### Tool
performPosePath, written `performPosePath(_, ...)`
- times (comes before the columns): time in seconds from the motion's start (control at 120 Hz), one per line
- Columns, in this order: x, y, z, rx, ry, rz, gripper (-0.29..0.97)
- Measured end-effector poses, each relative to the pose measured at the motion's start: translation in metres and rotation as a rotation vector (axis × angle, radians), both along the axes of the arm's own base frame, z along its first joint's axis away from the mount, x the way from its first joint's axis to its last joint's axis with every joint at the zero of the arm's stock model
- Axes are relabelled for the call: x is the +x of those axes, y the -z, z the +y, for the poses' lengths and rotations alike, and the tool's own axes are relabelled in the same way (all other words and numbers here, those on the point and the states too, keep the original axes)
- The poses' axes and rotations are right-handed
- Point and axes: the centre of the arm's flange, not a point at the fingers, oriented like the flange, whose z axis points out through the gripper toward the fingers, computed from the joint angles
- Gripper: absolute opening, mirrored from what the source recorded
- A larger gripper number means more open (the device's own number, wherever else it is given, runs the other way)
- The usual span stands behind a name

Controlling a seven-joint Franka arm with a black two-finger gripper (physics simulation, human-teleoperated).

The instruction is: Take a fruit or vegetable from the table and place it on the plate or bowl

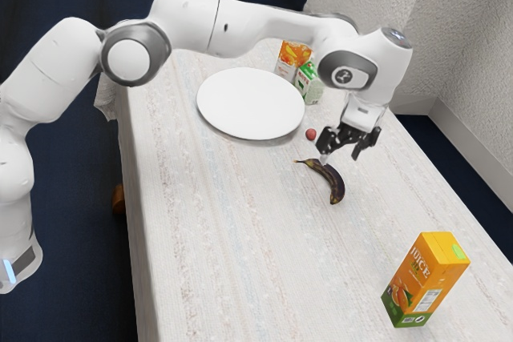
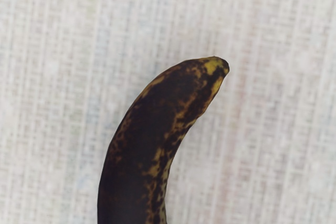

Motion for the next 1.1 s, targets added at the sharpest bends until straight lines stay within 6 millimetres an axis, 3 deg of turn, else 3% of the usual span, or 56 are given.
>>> performPosePath(0.5,0.007,0.045,0.006,-0.062,0.098,0.124,0.68)
performPosePath(0.817,0.015,0.061,0.02,-0.055,0.112,0.118,0.68)
performPosePath(1.1,0.022,0.068,0.019,-0.063,0.135,0.083,0.68)
